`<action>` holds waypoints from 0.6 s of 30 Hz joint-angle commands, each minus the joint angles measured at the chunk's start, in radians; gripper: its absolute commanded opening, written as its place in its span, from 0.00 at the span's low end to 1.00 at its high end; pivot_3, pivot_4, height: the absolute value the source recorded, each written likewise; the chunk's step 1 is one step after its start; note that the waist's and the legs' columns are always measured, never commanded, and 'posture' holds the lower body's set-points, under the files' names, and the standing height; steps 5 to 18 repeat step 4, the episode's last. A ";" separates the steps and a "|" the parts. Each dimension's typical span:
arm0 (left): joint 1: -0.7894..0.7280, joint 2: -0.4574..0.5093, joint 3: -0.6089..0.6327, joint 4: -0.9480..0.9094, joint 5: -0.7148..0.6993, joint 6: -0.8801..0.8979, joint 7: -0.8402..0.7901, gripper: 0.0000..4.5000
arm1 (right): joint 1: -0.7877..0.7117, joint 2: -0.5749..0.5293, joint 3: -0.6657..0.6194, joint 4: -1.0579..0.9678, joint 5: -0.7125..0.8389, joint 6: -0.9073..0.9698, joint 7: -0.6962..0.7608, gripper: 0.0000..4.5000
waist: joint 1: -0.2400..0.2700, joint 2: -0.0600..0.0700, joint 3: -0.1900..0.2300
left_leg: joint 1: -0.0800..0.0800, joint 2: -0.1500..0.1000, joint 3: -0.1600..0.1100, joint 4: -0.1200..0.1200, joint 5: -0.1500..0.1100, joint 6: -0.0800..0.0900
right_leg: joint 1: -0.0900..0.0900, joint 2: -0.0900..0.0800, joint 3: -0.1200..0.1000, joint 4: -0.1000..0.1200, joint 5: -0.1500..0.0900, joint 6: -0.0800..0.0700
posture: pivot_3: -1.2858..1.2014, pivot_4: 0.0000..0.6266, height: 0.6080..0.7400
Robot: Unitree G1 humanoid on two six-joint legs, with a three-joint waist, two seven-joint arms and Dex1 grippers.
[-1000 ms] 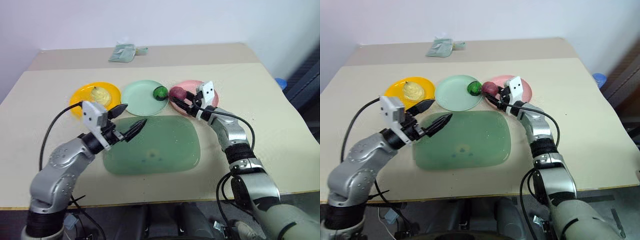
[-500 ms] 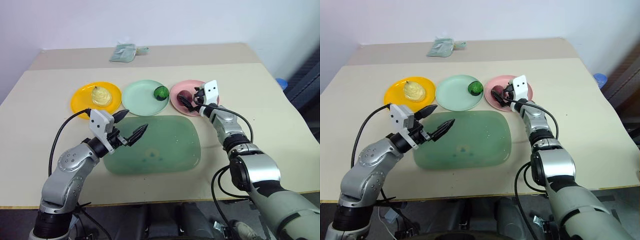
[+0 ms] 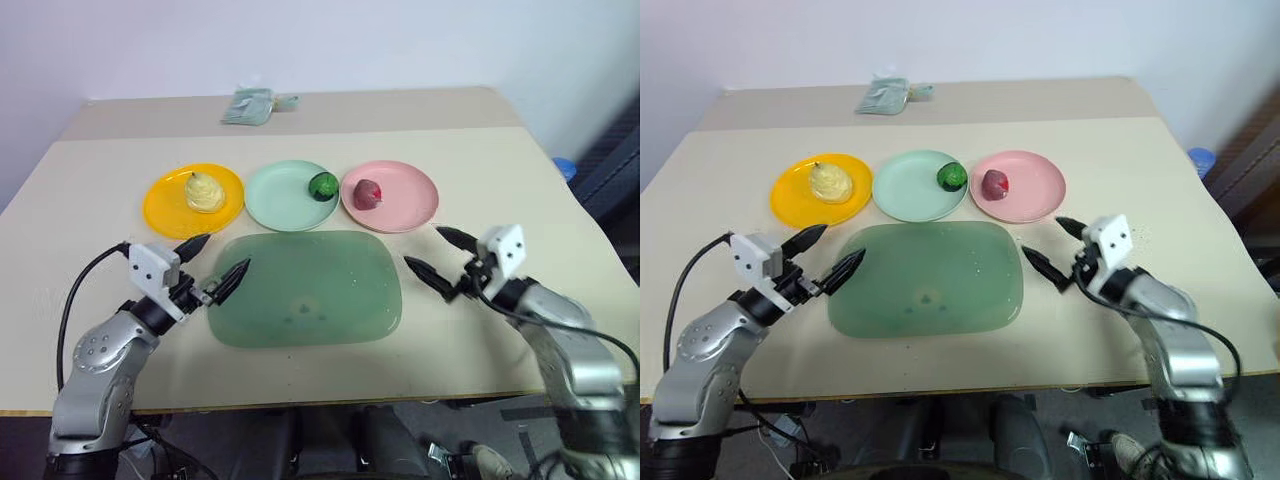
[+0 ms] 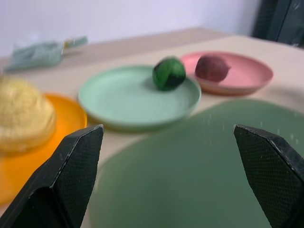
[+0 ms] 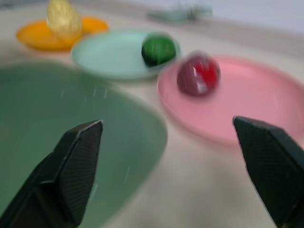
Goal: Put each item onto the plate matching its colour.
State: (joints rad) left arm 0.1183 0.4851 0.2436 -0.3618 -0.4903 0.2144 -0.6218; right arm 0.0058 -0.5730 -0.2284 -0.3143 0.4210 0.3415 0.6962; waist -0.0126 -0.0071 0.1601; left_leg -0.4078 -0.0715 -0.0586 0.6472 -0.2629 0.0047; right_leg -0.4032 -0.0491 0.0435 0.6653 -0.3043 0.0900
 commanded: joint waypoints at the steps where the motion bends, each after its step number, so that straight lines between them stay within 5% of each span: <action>1: 0.048 0.029 0.055 -0.055 -0.031 -0.004 -0.030 1.00 | 0.069 -0.029 -0.090 -0.102 0.039 0.036 -0.020 0.99 | 0.003 0.000 0.000 | 0.000 0.000 0.000 0.000 0.000 0.000 | 0.000 0.000 0.000 0.000 0.000 0.000 | 0.52 0.24 1.00; 18: 0.095 0.049 0.080 -0.078 -0.066 0.023 -0.051 1.00 | 0.124 -0.040 -0.140 -0.134 0.054 0.056 -0.029 0.99 | 0.004 0.000 0.000 | 0.000 0.000 0.000 0.000 0.000 0.000 | 0.001 0.000 0.000 0.000 0.000 0.000 | 0.52 0.24 1.00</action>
